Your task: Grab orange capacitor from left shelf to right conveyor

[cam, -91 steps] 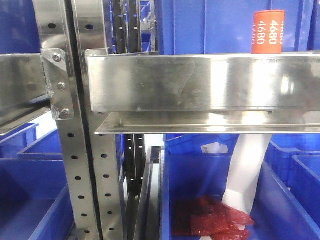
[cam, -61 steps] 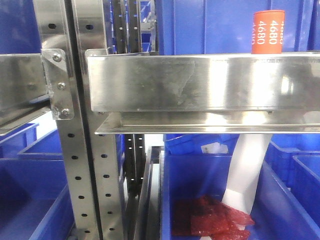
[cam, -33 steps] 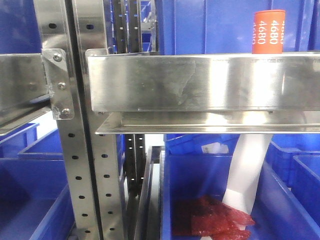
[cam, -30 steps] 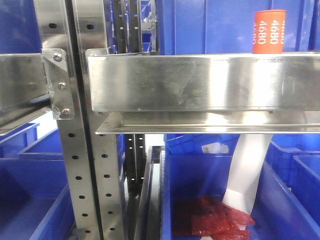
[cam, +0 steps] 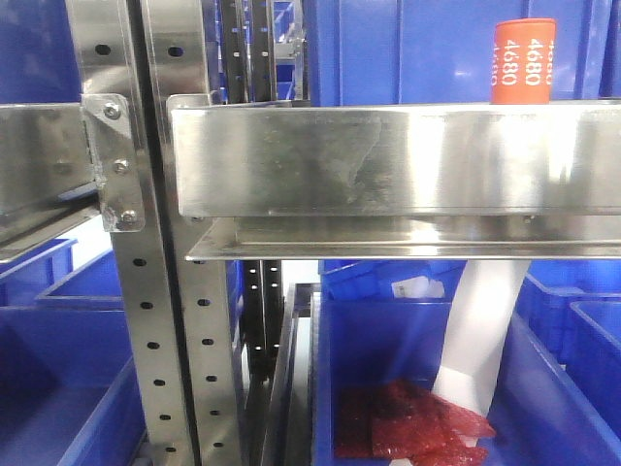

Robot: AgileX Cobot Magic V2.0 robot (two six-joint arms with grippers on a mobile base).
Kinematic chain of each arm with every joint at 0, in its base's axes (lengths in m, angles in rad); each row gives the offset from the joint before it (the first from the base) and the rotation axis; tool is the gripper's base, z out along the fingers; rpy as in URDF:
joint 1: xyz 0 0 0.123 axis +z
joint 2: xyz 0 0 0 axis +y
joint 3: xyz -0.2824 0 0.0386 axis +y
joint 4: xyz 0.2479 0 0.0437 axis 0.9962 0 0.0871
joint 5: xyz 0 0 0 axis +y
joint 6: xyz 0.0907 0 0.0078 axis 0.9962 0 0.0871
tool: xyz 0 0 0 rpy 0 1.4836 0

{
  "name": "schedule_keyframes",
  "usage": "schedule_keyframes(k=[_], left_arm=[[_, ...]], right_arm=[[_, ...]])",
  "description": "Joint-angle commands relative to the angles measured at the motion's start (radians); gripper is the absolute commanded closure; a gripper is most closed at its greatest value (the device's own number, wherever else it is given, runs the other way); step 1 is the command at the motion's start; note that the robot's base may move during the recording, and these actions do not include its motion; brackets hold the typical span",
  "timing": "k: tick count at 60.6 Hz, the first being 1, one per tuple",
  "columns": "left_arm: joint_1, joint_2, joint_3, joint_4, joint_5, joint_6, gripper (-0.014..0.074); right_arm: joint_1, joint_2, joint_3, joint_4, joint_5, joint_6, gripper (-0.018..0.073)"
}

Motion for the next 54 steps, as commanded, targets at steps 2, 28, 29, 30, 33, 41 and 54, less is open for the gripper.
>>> schedule_keyframes(k=[2,28,29,30,33,41,54], left_arm=[[0.002,-0.010,-0.005,-0.003,-0.087,-0.002,0.0723],[0.002,-0.010,-0.005,-0.003,-0.087,-0.002,0.0723],[0.002,-0.010,-0.005,-0.003,-0.087,-0.002,0.0723],[0.002,-0.010,-0.005,-0.003,-0.087,-0.002,0.0723],[0.002,-0.010,-0.005,-0.003,-0.087,-0.002,0.0723],[0.002,-0.010,-0.005,-0.003,-0.087,-0.002,0.0723],[0.002,-0.010,-0.005,-0.003,-0.087,-0.002,0.0723]], right_arm=[[0.055,0.127,-0.089,0.002,-0.071,-0.001,0.0169],[0.109,0.513,-0.215,-0.005,-0.228,-0.001,-0.0076],[0.110,0.531,-0.222,-0.006,-0.228,-0.001,-0.0076],[0.111,0.543,-0.226,-0.008,-0.239,-0.001,-0.0076],[0.112,0.584,-0.241,-0.010,-0.269,-0.001,-0.0076],[0.112,0.698,-0.255,-0.023,-0.370,-0.001,-0.0076],[0.112,0.849,-0.255,-0.035,-0.519,-0.001,-0.0076]])
